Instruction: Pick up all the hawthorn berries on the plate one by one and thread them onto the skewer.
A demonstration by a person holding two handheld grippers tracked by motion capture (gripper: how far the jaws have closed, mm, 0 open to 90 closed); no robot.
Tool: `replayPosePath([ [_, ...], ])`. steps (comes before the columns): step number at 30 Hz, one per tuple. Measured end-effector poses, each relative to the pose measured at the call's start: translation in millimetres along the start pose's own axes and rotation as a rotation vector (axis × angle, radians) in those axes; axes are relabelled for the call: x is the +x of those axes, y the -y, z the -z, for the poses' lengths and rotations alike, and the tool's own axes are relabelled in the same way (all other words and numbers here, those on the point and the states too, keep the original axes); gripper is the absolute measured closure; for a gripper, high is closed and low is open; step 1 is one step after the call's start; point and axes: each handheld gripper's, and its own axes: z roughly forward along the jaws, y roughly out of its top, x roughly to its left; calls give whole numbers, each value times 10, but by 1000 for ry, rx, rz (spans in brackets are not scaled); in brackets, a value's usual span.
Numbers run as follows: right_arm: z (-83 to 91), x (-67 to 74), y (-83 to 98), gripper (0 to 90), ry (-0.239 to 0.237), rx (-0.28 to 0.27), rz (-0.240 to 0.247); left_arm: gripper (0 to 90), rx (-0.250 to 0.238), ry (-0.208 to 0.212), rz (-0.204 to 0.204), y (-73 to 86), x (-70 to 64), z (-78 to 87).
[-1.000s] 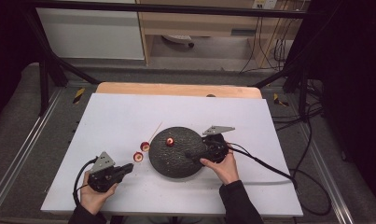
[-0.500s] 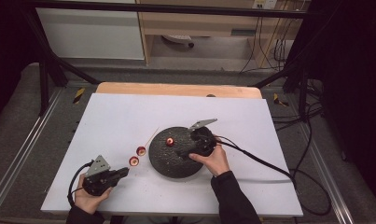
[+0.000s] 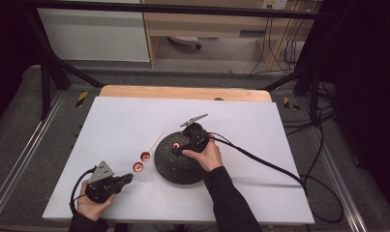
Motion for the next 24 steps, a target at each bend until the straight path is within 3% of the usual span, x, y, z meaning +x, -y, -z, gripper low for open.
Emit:
replayPosePath([
  [10,-168,-3,-107,178,23,52,-6,887,0,-3,7,0,2,-5],
  [24,-322,-59,-122,414,15,92,-72,886,4,-5,8,1,0,-20],
])
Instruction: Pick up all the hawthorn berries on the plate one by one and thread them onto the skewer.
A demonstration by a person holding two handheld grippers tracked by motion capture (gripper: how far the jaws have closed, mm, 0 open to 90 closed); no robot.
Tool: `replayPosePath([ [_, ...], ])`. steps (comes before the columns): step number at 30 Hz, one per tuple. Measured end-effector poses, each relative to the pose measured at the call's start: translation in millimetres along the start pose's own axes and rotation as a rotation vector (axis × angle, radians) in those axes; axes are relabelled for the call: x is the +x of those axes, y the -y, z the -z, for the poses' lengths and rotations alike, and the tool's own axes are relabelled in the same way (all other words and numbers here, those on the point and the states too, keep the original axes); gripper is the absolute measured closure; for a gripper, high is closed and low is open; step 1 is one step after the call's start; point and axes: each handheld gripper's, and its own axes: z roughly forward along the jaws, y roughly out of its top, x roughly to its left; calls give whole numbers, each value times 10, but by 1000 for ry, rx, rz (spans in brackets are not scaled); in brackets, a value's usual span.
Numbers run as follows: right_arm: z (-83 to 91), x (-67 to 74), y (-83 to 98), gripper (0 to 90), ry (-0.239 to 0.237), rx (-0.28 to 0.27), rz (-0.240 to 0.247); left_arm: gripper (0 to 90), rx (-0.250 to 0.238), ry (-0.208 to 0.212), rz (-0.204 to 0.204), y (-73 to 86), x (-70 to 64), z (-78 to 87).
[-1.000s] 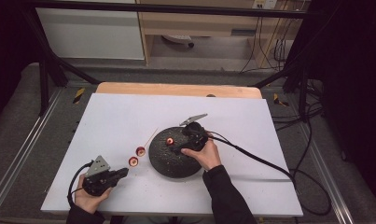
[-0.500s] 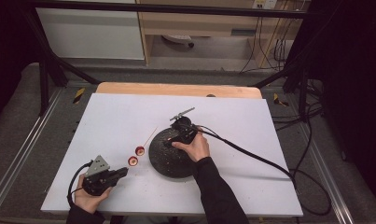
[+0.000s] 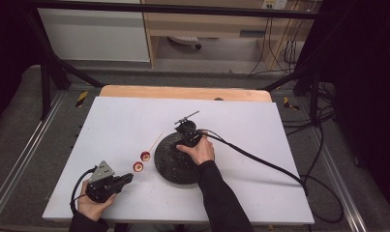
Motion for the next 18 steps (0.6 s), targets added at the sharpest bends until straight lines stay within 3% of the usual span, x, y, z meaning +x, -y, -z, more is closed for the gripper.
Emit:
replayPosePath([
  [8,-51,-23,-8,535,-16,5,-50,887,0,2,-1,0,-3,-5],
  [18,-103,-27,10,605,-28,37,-62,887,3,3,-5,1,-6,-6],
])
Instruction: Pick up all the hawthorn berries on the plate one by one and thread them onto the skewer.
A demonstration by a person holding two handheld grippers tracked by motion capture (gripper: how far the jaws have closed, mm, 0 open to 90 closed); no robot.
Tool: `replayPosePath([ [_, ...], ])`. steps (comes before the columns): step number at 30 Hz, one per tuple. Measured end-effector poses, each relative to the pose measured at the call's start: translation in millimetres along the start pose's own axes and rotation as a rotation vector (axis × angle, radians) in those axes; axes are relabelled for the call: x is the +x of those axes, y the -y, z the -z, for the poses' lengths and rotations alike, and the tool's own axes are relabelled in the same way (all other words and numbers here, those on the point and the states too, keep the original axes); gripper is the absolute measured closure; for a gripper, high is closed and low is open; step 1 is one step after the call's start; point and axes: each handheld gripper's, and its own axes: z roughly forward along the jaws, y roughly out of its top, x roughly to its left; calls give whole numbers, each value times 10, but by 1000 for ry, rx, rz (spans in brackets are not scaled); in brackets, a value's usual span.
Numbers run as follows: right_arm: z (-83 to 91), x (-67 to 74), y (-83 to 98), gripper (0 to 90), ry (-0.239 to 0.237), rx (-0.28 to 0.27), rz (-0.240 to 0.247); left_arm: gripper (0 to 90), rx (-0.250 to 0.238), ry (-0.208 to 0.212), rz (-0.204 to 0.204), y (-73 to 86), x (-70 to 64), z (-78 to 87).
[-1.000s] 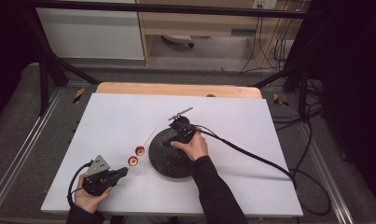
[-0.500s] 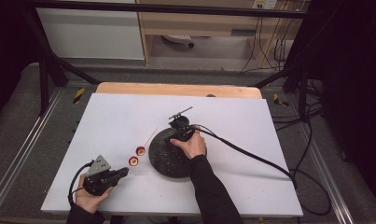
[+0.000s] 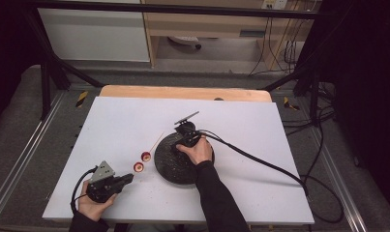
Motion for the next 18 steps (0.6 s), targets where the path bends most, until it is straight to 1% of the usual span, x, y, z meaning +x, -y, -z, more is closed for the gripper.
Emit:
replayPosePath([
  [6,-11,-4,3,619,1,9,0,887,0,-1,0,0,1,-1],
  [7,-8,-8,6,622,4,12,9,887,0,-1,-1,0,0,-1],
  [9,1,-4,7,624,5,14,10,887,0,-1,-2,0,-1,0],
  [12,17,11,5,625,4,11,1,887,1,-1,-2,0,-2,-2],
  [14,42,13,4,627,-2,7,10,887,0,-1,-2,0,-5,-1],
  [16,71,27,2,628,-2,5,3,887,0,-2,-1,0,-7,-1],
  [18,117,38,4,629,0,1,11,887,0,-1,-4,-1,-9,-2],
])
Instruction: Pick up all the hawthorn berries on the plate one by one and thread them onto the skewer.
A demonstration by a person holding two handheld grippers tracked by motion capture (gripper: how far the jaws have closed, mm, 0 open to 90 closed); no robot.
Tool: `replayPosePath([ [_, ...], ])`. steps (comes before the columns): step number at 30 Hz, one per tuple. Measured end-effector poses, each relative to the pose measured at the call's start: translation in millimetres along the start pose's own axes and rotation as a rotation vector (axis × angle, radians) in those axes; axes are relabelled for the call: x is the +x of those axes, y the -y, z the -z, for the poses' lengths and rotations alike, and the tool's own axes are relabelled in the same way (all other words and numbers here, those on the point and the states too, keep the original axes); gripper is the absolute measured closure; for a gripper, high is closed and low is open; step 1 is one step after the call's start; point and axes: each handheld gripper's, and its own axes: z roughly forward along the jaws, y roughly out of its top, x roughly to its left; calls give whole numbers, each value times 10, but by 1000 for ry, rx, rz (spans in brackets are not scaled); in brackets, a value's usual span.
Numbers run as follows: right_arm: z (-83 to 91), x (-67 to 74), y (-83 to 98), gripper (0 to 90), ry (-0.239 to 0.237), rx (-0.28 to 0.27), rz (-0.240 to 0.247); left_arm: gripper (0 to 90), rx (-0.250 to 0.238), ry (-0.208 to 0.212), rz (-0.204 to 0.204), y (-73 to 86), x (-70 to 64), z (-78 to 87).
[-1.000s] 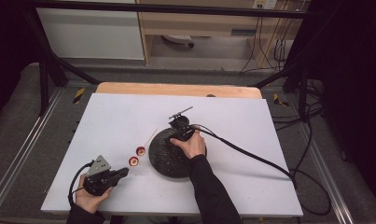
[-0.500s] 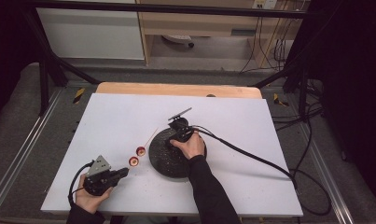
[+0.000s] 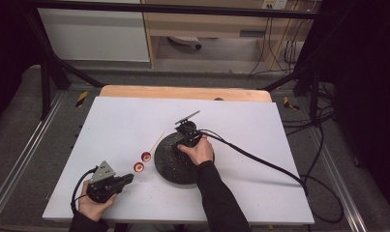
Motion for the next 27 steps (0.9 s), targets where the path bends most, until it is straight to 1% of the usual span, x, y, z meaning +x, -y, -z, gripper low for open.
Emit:
replayPosePath([
  [4,65,14,2,630,-5,-14,4,887,-2,-1,0,0,-8,-2],
  [9,138,32,1,630,-1,-31,2,887,-3,-1,-2,-1,-16,-1],
  [11,176,38,5,631,0,-35,10,887,-4,-1,-1,-2,-19,-2],
  [12,216,39,15,631,-3,-48,18,887,-5,-1,-1,-2,-20,-2],
  [15,257,50,25,631,-4,-55,15,886,-7,1,1,-3,-27,-3],
  [16,295,55,42,631,-10,-74,18,887,-8,2,1,-4,-30,-3],
  [17,295,55,42,631,-10,-74,18,887,-8,2,0,-4,-32,-3],
  [18,328,50,66,632,-25,-91,14,887,-8,2,1,-5,-35,-3],
  [23,386,26,135,632,-31,-113,8,887,-12,5,0,-9,-52,-5],
  [27,440,2,237,632,-50,-138,6,887,-12,7,-3,-14,-63,-5],
])
